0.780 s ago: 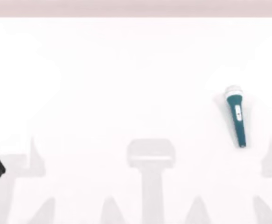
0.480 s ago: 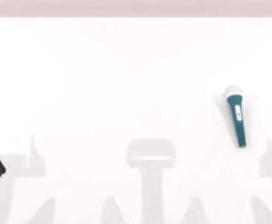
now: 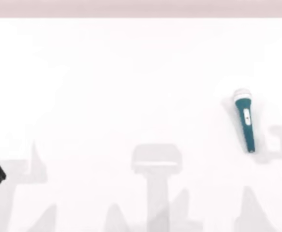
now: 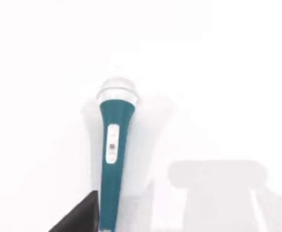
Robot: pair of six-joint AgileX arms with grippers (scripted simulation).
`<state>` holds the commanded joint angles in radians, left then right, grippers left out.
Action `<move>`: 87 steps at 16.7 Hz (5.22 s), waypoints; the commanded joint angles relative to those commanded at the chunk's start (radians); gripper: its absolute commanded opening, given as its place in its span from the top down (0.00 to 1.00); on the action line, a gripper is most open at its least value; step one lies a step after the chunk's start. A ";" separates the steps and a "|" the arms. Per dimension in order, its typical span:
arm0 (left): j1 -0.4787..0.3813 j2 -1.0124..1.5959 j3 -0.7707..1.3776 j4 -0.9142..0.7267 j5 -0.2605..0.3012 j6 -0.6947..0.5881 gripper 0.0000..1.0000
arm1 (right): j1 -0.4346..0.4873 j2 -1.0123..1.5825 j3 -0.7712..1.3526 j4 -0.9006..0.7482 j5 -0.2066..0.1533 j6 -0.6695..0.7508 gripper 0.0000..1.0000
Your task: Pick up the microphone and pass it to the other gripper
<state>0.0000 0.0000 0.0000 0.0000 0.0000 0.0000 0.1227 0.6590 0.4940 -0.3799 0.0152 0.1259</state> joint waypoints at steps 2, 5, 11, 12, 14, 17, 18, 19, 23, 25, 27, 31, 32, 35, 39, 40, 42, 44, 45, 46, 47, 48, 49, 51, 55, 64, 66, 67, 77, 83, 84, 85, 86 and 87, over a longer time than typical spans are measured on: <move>0.000 0.000 0.000 0.000 0.000 0.000 0.00 | 0.033 0.207 0.147 -0.094 0.003 0.040 0.00; 0.000 0.000 0.000 0.000 0.000 0.000 0.00 | 0.083 0.516 0.368 -0.229 0.004 0.098 0.00; 0.000 0.000 0.000 0.000 0.000 0.000 0.00 | 0.167 1.011 0.729 -0.468 0.009 0.190 0.00; 0.000 0.000 0.000 0.000 0.000 0.000 0.00 | 0.177 1.067 0.771 -0.501 0.011 0.201 0.00; 0.000 0.000 0.000 0.000 0.000 0.000 0.00 | 0.194 1.155 0.835 -0.555 0.016 0.218 0.00; 0.000 0.000 0.000 0.000 0.000 0.000 0.00 | 0.204 1.217 0.876 -0.595 0.020 0.229 0.00; 0.000 0.000 0.000 0.000 0.000 0.000 0.00 | 0.205 1.217 0.877 -0.595 0.020 0.229 0.00; 0.000 0.000 0.000 0.000 0.000 0.000 0.00 | 0.205 1.217 0.877 -0.595 0.020 0.229 0.00; 0.000 0.000 0.000 0.000 0.000 0.000 0.00 | 0.200 1.217 0.872 -0.590 0.020 0.228 0.00; 0.000 0.000 0.000 0.000 0.000 0.000 0.00 | 0.200 1.238 0.854 -0.554 0.020 0.226 0.00; 0.000 0.000 0.000 0.000 0.000 0.000 0.00 | 0.200 1.278 0.823 -0.481 0.020 0.225 0.00; 0.000 0.000 0.000 0.000 0.000 0.000 0.00 | 0.197 1.373 0.747 -0.303 0.021 0.224 0.00; 0.000 0.000 0.000 0.000 0.000 0.000 0.00 | 0.197 1.391 0.733 -0.273 0.021 0.224 0.00; 0.000 0.000 0.000 0.000 0.000 0.000 0.00 | 0.197 1.410 0.719 -0.245 0.021 0.224 0.00; 0.000 0.000 0.000 0.000 0.000 0.000 0.00 | 0.197 1.410 0.719 -0.245 0.021 0.224 0.15; 0.000 0.000 0.000 0.000 0.000 0.000 0.00 | 0.197 1.410 0.719 -0.245 0.021 0.224 0.23; 0.000 0.000 0.000 0.000 0.000 0.000 0.00 | 0.197 1.410 0.719 -0.245 0.021 0.224 0.38; 0.000 0.000 0.000 0.000 0.000 0.000 0.00 | 0.197 1.410 0.719 -0.245 0.021 0.224 0.53; 0.000 0.000 0.000 0.000 0.000 0.000 0.00 | 0.197 1.410 0.719 -0.245 0.021 0.224 0.60; 0.000 0.000 0.000 0.000 0.000 0.000 0.00 | 0.197 1.410 0.719 -0.245 0.021 0.224 0.68; 0.000 0.000 0.000 0.000 0.000 0.000 0.00 | 0.197 1.410 0.719 -0.245 0.021 0.224 0.75; 0.000 0.000 0.000 0.000 0.000 0.000 0.00 | 0.197 1.410 0.719 -0.245 0.021 0.224 0.83; 0.000 0.000 0.000 0.000 0.000 0.000 0.00 | 0.197 1.410 0.719 -0.245 0.021 0.224 0.90; 0.000 0.000 0.000 0.000 0.000 0.000 0.00 | 0.197 1.410 0.719 -0.245 0.021 0.224 1.00; 0.000 0.000 0.000 0.000 0.000 0.000 0.00 | 0.197 1.410 0.719 -0.245 0.021 0.224 1.00; 0.000 0.000 0.000 0.000 0.000 0.000 0.00 | 0.200 1.332 0.725 -0.167 -0.002 0.188 1.00; 0.000 0.000 0.000 0.000 0.000 0.000 0.00 | 0.199 1.309 0.699 -0.057 -0.044 0.164 1.00; 0.000 0.000 0.000 0.000 0.000 0.000 0.00 | 0.198 1.295 0.682 0.012 -0.068 0.150 1.00; 0.000 0.000 0.000 0.000 0.000 0.000 0.00 | 0.188 1.087 0.435 0.907 -0.371 -0.033 1.00; 0.000 0.000 0.000 0.000 0.000 0.000 0.00 | 0.182 0.975 0.350 1.170 -0.475 -0.106 1.00; 0.000 0.000 0.000 0.000 0.000 0.000 0.00 | 0.182 0.971 0.347 1.177 -0.478 -0.108 1.00; 0.000 0.000 0.000 0.000 0.000 0.000 0.00 | 0.182 0.971 0.347 1.177 -0.478 -0.108 1.00; 0.000 0.000 0.000 0.000 0.000 0.000 0.00 | 0.182 0.971 0.347 1.177 -0.478 -0.108 1.00; 0.000 0.000 0.000 0.000 0.000 0.000 0.00 | 0.182 0.971 0.347 1.177 -0.478 -0.108 1.00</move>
<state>0.0000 0.0000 0.0000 0.0000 0.0000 0.0000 0.3049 1.6300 0.8414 0.7969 -0.4630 0.0179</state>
